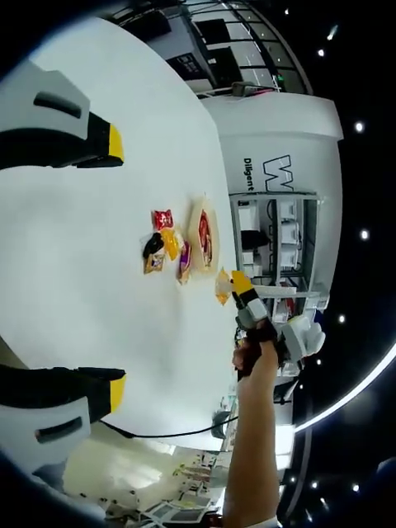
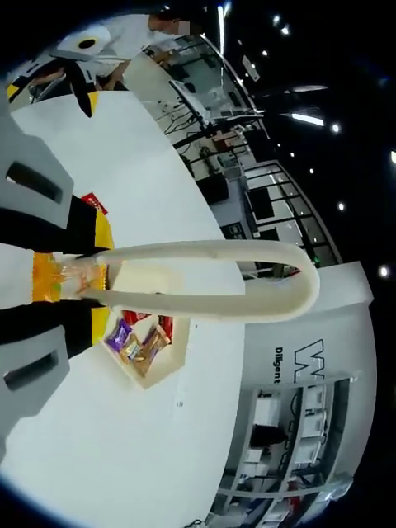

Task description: Place the target food into the container with the food tongs after gripping and lifting it, then release it inside without dropping or visibly crushing the food.

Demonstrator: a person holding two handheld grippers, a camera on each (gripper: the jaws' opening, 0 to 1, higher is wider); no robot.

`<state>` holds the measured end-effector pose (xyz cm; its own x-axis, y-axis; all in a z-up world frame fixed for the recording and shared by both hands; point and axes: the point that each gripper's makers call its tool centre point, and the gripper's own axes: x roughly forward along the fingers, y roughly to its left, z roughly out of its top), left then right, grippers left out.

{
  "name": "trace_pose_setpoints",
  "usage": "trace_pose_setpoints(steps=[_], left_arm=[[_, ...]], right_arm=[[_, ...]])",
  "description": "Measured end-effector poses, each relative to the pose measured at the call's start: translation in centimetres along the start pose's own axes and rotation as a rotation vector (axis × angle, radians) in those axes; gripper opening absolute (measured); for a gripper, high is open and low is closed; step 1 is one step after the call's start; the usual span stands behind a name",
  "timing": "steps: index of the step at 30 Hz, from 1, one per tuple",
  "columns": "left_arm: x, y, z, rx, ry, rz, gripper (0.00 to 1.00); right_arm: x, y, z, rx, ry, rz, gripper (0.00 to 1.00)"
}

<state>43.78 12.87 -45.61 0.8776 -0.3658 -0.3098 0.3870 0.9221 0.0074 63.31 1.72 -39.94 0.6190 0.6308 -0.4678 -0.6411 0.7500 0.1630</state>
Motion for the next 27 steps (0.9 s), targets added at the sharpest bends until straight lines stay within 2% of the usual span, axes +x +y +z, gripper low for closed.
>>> trace_pose_setpoints(steps=[16,21,24,27], left_arm=[[1.1,1.5,-1.1,-0.009,0.017,0.015,0.99],[1.7,1.9,-1.2,-0.017,0.011,0.002,0.99],[2.1,1.8,-1.8,-0.038,0.02,-0.012,0.99],[2.2,2.0,-1.9,-0.006,0.028,0.0,0.99]], right_arm=[[3.3,-1.5,1.5,-0.019,0.003,-0.019,0.15],[4.5,-2.5,1.7,-0.013,0.001,-0.034,0.16],[4.7,-2.7,1.6,-0.01,0.001,-0.041,0.16],[5.1,-2.9,1.7,0.0,-0.003,-0.043,0.16]])
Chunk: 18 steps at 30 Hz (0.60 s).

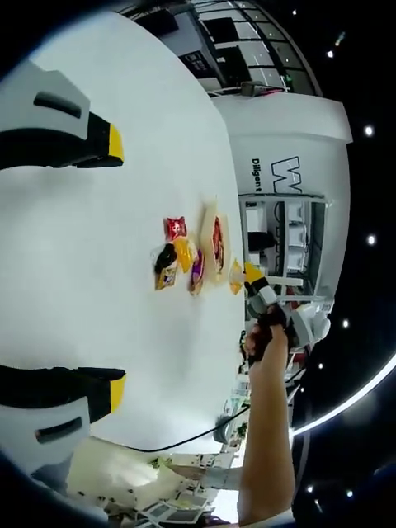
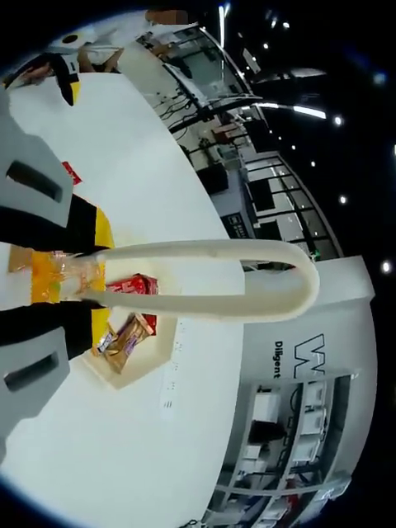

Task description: Place the target food into the container with the food tongs after gripping and lifting it, then release it inside without dropping or visibly crushing the food.

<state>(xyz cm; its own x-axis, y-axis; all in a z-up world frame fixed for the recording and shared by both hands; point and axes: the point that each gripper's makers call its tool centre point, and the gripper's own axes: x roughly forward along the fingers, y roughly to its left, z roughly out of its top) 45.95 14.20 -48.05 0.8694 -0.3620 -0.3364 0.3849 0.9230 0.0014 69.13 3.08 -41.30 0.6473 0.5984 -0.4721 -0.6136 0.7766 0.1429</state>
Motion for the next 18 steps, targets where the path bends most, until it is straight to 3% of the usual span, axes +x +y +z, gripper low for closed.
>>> trace_pose_setpoints(steps=[4,11,18], left_arm=[[0.0,0.4,0.3,-0.027,-0.019,-0.008,0.99],[-0.1,0.3,-0.7,-0.023,-0.008,-0.005,0.99],[-0.2,0.5,0.0,-0.048,-0.045,-0.006,0.99]], right_arm=[[0.8,-0.4,0.1,-0.003,0.002,-0.006,0.16],[2.3,-1.4,-0.6,-0.015,0.02,-0.021,0.16],[3.6,-1.9,-1.4,-0.023,0.033,-0.035,0.17]])
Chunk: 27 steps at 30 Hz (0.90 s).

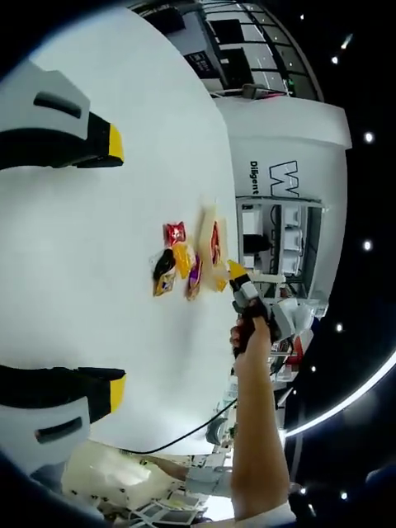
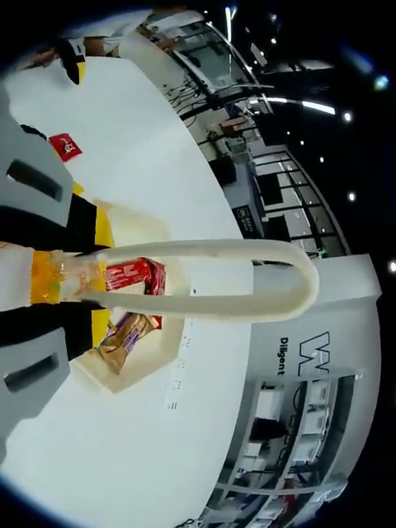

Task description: Place the target food into the container with the food tongs after gripping and lifting it, then release it inside without dropping or visibly crushing the food.

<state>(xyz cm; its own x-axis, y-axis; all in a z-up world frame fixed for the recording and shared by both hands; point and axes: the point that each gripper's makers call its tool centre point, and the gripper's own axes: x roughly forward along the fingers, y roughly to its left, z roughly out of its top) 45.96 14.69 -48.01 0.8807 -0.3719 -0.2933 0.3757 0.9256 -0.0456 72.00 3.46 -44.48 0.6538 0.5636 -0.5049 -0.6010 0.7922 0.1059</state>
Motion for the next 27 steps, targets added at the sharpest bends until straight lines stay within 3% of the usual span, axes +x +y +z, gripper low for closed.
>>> trace_pose_setpoints(steps=[11,15,27], left_arm=[[0.4,0.0,0.0,0.015,-0.01,0.009,0.99],[0.5,0.0,-0.2,0.021,-0.003,0.01,0.99],[0.4,0.1,0.1,0.022,-0.014,0.012,0.99]], right_arm=[[1.4,0.1,-0.5,0.014,0.007,0.008,0.17],[2.2,-0.6,-1.2,-0.032,0.024,-0.015,0.17],[2.9,-1.6,-1.3,-0.008,0.012,-0.02,0.17]])
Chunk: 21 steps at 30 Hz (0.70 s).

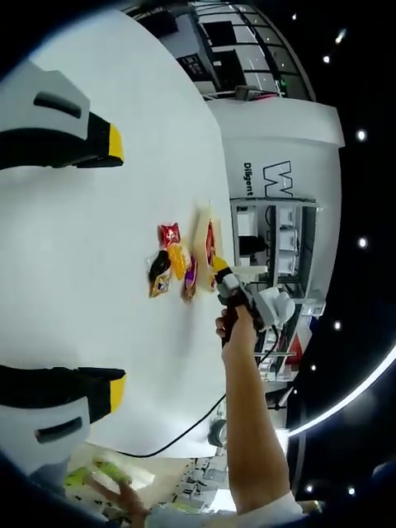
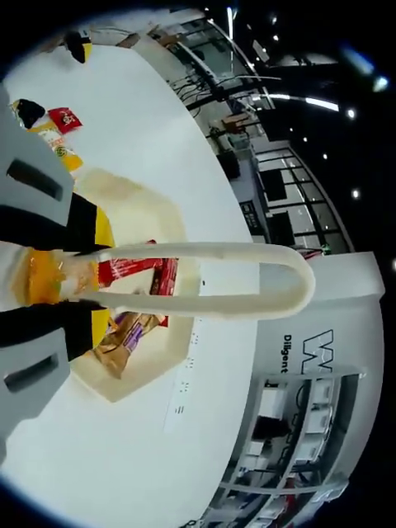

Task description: Place the target food into the container with the food tongs after gripping and lifting it, then release it inside without dropping or visibly crushing the food.

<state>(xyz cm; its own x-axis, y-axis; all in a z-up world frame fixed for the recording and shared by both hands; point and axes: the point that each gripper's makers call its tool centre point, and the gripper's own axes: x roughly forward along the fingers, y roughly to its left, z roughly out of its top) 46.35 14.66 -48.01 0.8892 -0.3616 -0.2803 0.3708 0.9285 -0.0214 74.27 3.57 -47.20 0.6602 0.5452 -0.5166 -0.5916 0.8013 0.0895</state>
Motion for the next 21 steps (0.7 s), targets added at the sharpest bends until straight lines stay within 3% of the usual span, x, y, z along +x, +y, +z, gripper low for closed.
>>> trace_pose_setpoints(steps=[21], left_arm=[[0.01,0.43,-0.52,-0.008,0.006,0.019,0.99]], right_arm=[[0.89,-0.86,0.55,-0.007,-0.018,-0.016,0.18]])
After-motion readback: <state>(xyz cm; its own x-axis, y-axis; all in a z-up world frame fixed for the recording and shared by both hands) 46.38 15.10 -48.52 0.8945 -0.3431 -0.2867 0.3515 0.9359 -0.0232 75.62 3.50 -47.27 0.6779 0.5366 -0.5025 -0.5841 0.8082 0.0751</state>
